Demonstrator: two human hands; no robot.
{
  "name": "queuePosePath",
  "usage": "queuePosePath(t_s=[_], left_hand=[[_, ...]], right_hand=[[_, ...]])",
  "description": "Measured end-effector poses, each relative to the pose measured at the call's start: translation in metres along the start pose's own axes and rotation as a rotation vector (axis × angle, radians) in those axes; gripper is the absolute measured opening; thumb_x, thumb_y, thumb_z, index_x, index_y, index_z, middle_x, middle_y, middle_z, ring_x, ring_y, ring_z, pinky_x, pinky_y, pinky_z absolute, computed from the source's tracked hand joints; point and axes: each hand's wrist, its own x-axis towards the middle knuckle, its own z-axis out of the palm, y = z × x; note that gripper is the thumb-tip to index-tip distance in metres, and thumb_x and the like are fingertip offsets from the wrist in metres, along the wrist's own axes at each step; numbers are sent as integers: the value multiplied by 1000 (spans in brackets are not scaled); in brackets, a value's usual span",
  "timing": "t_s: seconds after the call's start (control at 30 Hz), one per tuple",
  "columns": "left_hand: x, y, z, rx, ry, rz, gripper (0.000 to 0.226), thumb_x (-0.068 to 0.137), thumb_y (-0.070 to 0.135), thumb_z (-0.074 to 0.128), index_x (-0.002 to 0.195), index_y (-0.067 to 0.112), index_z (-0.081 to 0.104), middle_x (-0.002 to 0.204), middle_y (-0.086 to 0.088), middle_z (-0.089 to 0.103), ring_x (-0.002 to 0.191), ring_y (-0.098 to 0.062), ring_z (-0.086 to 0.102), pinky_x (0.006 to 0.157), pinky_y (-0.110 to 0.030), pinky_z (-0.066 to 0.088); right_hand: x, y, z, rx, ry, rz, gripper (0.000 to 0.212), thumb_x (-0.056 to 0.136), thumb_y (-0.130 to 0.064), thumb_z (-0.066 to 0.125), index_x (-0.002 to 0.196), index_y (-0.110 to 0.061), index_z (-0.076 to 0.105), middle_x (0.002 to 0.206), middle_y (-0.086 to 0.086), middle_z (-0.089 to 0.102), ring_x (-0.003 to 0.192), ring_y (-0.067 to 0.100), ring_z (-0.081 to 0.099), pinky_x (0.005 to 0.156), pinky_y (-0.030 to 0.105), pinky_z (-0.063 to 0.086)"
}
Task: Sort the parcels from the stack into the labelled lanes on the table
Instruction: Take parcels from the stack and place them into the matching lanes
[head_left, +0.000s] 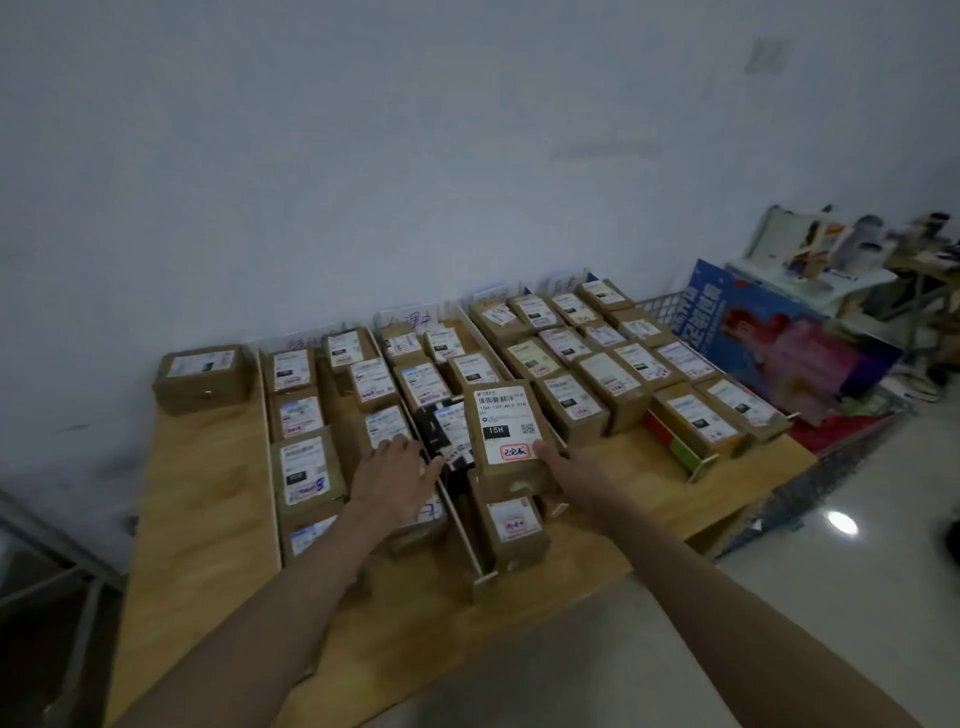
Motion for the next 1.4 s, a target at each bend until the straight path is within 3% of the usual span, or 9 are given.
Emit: queuePosePath(t_s=[0.13, 0.33, 0.57, 0.77, 0.9, 1.07, 1.13, 1.3, 1.4], left_hand=[[21, 85, 24, 4, -13, 31, 58, 102, 55, 26, 134, 16, 54, 135, -5, 54, 125, -24, 50, 107, -40, 39], [34, 174, 52, 16, -68, 36, 61, 102, 56, 23, 137, 15, 52, 138, -7, 52, 126, -24, 49, 107, -40, 40], [60, 216, 63, 20, -97, 18, 56, 104, 49, 28, 140, 13, 49, 144, -8, 48, 132, -24, 44, 110, -40, 34], [101, 231, 92, 3, -80, -31, 55, 103, 50, 29, 135, 13, 54, 137, -9, 54, 126, -25, 50, 106, -40, 39], [131, 237, 118, -35, -98, -82, 55, 102, 52, 30, 131, 13, 57, 133, -7, 56, 121, -25, 54, 103, -40, 44], [153, 237, 142, -61, -126, -142, 54, 102, 50, 31, 130, 12, 58, 132, -8, 57, 120, -25, 54, 102, -40, 41], [157, 238, 149, -50, -127, -159, 53, 102, 49, 32, 129, 13, 59, 131, -6, 58, 120, -25, 55, 101, -40, 40], [165, 236, 157, -52, -162, -196, 51, 102, 49, 33, 131, 15, 58, 131, -6, 58, 121, -24, 55, 101, -38, 41], [167, 234, 158, -55, -152, -203, 50, 102, 47, 34, 130, 14, 58, 130, -6, 59, 120, -23, 55, 102, -36, 40]], right_hand=[[11, 16, -84, -21, 41, 29, 26, 98, -45, 55, 97, -20, 63, 102, 1, 68, 95, 16, 67, 90, 39, 58], [28, 47, -177, -51, 74, 95, 36, 98, -42, 56, 113, -10, 62, 105, 4, 69, 96, 17, 68, 87, 36, 59], [67, 75, -233, -69, 71, 164, 36, 97, -40, 58, 118, -11, 60, 109, 4, 67, 96, 18, 66, 75, 29, 56], [109, 87, -252, -105, 32, 208, 20, 97, -37, 58, 105, -18, 60, 107, 4, 68, 92, 15, 65, 71, 27, 54], [146, 89, -253, -145, -33, 233, 25, 99, -34, 56, 115, -14, 58, 104, 0, 67, 92, 13, 63, 69, 24, 52], [185, 100, -250, -182, -107, 253, 20, 99, -35, 56, 113, -21, 58, 107, 3, 68, 109, 28, 64, 97, 43, 52], [196, 105, -247, -170, -135, 256, 15, 100, -35, 56, 110, -25, 58, 105, 0, 69, 104, 24, 65, 98, 43, 51], [216, 116, -238, -189, -196, 260, 32, 99, -39, 55, 125, -20, 55, 111, -2, 69, 104, 16, 65, 96, 40, 54], [224, 117, -232, -216, -198, 260, 20, 99, -40, 55, 114, -28, 58, 112, -3, 69, 106, 16, 64, 99, 43, 52]])
